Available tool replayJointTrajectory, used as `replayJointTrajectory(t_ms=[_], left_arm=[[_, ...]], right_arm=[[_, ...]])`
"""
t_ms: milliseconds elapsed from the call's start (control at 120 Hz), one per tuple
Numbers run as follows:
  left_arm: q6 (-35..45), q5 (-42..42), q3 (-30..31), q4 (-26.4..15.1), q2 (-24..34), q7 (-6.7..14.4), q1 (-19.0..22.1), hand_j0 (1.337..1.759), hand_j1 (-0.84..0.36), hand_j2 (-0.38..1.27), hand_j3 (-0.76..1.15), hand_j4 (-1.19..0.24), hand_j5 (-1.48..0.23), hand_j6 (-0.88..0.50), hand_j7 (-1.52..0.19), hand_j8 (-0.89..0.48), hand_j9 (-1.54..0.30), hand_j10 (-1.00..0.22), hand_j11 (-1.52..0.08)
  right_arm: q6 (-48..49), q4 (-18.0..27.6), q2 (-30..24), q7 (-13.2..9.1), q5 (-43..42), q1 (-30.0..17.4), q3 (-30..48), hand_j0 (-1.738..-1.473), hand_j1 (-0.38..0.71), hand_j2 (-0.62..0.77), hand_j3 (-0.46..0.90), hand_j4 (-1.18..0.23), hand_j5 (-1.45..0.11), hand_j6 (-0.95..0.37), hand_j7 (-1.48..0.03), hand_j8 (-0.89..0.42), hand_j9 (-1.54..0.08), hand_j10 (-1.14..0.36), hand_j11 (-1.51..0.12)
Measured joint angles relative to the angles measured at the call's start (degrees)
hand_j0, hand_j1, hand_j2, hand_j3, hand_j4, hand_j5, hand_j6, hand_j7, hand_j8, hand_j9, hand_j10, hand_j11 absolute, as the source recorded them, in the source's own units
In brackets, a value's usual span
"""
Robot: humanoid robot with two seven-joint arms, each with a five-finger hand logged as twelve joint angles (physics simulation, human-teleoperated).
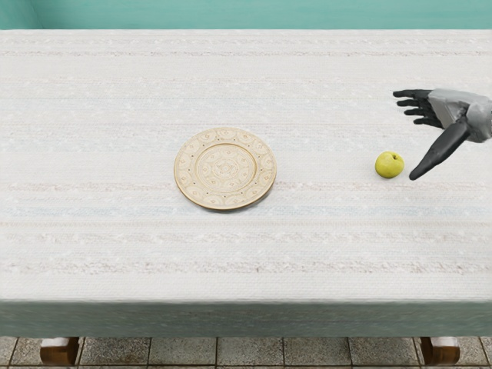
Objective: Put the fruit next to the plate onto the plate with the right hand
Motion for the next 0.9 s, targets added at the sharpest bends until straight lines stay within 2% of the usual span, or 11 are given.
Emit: replayJointTrajectory(t_ms=[167,292,392,558,700,900], left_arm=[[0.0,0.0,0.0,0.0,0.0,0.0,0.0,1.658,0.07,0.05,0.0,-0.23,-0.3,-0.23,-0.3,-0.23,-0.3,-0.23,-0.3],[0.0,0.0,0.0,0.0,0.0,0.0,0.0,1.658,0.07,0.05,0.0,-0.23,-0.3,-0.23,-0.3,-0.23,-0.3,-0.23,-0.3],[0.0,0.0,0.0,0.0,0.0,0.0,0.0,1.658,0.07,0.05,0.0,-0.23,-0.3,-0.23,-0.3,-0.23,-0.3,-0.23,-0.3],[0.0,0.0,0.0,0.0,0.0,0.0,0.0,1.658,0.07,0.05,0.0,-0.23,-0.3,-0.23,-0.3,-0.23,-0.3,-0.23,-0.3],[0.0,0.0,0.0,0.0,0.0,0.0,0.0,1.658,0.07,0.05,0.0,-0.23,-0.3,-0.23,-0.3,-0.23,-0.3,-0.23,-0.3],[0.0,0.0,0.0,0.0,0.0,0.0,0.0,1.658,0.07,0.05,0.0,-0.23,-0.3,-0.23,-0.3,-0.23,-0.3,-0.23,-0.3]], right_arm=[[-12.3,3.4,2.7,-6.8,-5.3,1.1,-3.3,-1.658,-0.3,-0.01,0.0,-0.05,-0.06,-0.05,-0.06,-0.05,-0.06,-0.05,-0.06],[-22.0,4.6,6.4,-11.2,-6.7,6.9,-12.0,-1.658,-0.3,-0.01,0.0,-0.05,-0.06,-0.05,-0.06,-0.05,-0.06,-0.05,-0.06],[-29.0,5.2,9.3,-13.8,-7.0,10.8,-18.3,-1.658,-0.3,-0.01,0.0,-0.05,-0.06,-0.05,-0.06,-0.05,-0.06,-0.05,-0.06],[-34.9,5.9,12.5,-15.2,-7.1,13.2,-22.8,-1.658,-0.3,-0.01,0.0,-0.05,-0.06,-0.05,-0.06,-0.05,-0.06,-0.05,-0.06],[-39.3,6.0,15.4,-15.4,-6.7,14.0,-25.0,-1.658,-0.3,-0.01,0.0,-0.05,-0.06,-0.05,-0.06,-0.05,-0.06,-0.05,-0.06],[-40.8,5.2,18.0,-15.5,-5.2,13.9,-28.3,-1.658,-0.29,-0.01,0.0,-0.05,-0.06,-0.05,-0.06,-0.05,-0.06,-0.05,-0.06]])
